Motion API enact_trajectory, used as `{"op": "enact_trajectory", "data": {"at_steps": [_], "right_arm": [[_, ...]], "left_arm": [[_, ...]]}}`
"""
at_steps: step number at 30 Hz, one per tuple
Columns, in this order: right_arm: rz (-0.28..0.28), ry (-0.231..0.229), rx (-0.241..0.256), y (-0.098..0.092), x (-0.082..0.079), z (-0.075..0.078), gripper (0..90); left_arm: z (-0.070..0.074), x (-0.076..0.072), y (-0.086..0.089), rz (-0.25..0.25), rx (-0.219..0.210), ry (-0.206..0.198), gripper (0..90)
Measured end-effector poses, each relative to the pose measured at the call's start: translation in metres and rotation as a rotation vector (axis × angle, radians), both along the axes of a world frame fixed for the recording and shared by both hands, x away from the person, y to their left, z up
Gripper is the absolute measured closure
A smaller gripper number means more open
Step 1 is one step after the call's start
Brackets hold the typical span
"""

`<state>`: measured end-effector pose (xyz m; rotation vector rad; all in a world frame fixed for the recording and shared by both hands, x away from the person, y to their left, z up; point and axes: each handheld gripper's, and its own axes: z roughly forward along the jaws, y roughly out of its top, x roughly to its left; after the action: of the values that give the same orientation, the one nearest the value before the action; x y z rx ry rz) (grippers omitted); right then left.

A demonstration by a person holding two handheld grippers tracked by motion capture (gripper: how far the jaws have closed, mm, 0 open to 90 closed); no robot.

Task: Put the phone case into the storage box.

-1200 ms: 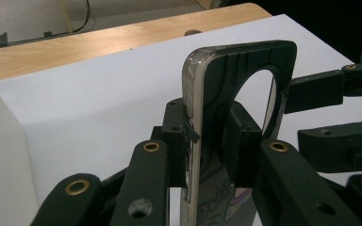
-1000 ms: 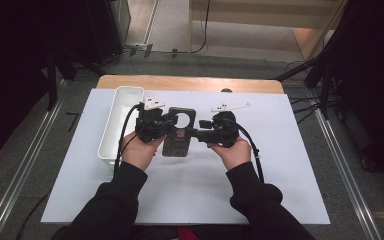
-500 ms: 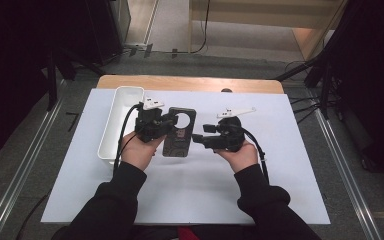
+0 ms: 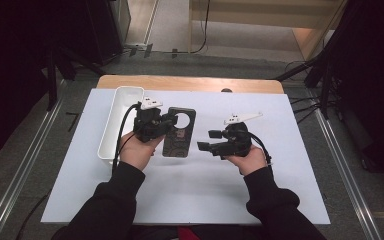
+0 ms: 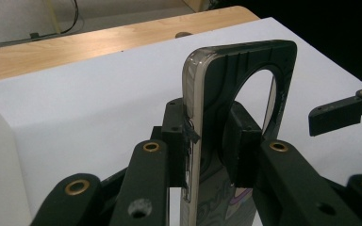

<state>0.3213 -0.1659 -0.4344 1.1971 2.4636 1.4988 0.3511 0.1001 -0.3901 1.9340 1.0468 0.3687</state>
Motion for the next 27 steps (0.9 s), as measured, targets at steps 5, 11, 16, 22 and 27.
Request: {"op": "enact_trajectory", "data": {"at_steps": [5,11,16,22,27], "right_arm": [[0.022,-0.009,-0.039,0.003,-0.005,-0.003,26.8],[0.042,0.009,-0.046,0.002,-0.013,-0.010,26.4],[0.044,0.019,-0.053,-0.006,-0.023,-0.012,25.2],[0.030,0.010,-0.058,-0.020,-0.033,-0.014,25.2],[0.033,0.001,-0.060,-0.026,-0.040,-0.014,25.2]], "left_arm": [[0.001,-0.001,0.002,-0.001,-0.008,0.000,72.9],[0.004,-0.002,0.006,-0.004,-0.024,-0.001,72.9],[0.005,-0.002,0.007,-0.004,-0.030,0.000,72.8],[0.005,-0.002,0.007,-0.007,-0.030,0.002,72.8],[0.005,-0.001,0.008,-0.010,-0.036,0.003,72.8]]}}
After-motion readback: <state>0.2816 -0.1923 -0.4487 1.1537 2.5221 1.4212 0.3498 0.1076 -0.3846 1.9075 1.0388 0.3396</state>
